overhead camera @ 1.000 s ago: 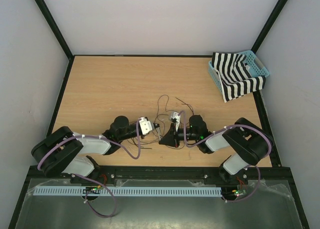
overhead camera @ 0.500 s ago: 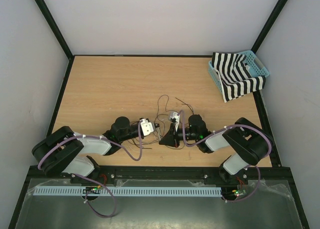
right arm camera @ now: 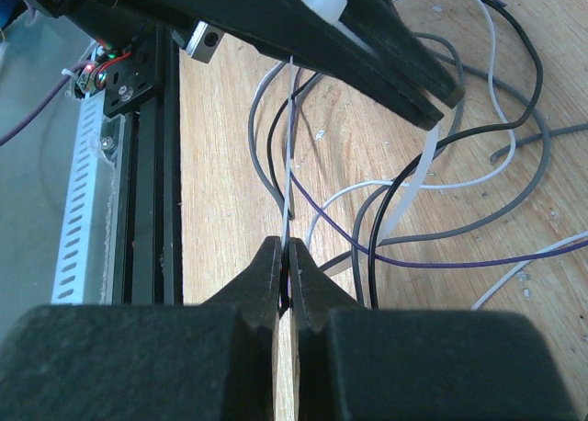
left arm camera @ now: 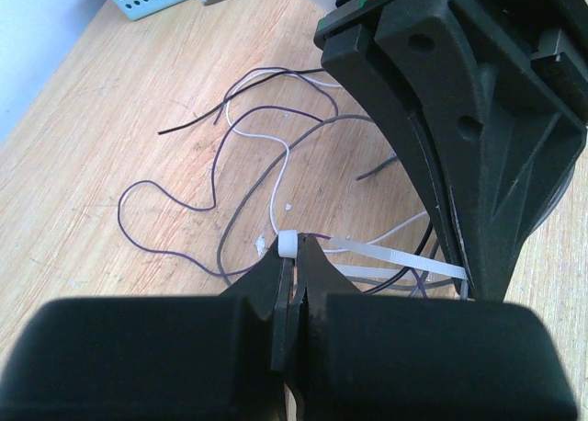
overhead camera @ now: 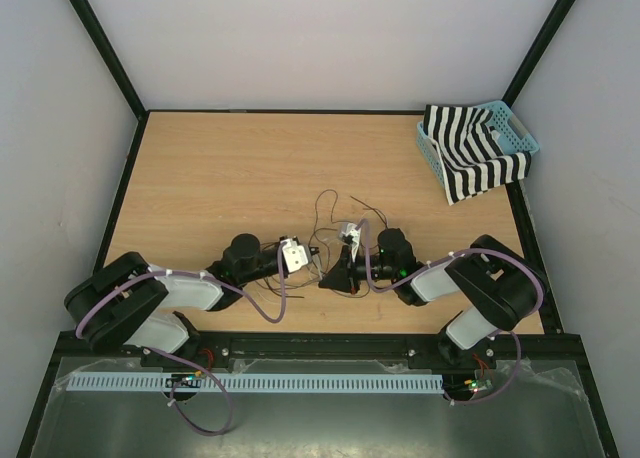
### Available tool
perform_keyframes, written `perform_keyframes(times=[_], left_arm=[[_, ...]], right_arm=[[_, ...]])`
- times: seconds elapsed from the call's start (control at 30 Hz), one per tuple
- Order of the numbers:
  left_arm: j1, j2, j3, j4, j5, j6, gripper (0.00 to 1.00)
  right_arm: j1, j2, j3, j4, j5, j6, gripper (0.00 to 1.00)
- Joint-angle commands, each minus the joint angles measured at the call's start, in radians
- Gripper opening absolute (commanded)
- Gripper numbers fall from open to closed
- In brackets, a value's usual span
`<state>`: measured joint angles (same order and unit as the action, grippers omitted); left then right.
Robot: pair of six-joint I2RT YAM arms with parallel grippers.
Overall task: Zip-tie the wires
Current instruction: Tie the cable at the center of the board.
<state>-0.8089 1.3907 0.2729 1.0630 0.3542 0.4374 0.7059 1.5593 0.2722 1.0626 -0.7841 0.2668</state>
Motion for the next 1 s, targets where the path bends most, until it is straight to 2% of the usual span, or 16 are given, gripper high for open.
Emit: perform_keyframes(times=[0.0, 0.97], left_arm=[[-0.009, 0.015, -0.01, 0.022, -0.006, 0.02, 0.0], [-0.035, 0.014, -0.017, 0.022, -0.034, 0.071, 0.0]], right_arm=[[-0.008, -0.016, 0.015, 0.001, -0.023, 0.008, 0.12], [-0.019, 0.002, 0.038, -0.02, -0.043, 0.022, 0.12]])
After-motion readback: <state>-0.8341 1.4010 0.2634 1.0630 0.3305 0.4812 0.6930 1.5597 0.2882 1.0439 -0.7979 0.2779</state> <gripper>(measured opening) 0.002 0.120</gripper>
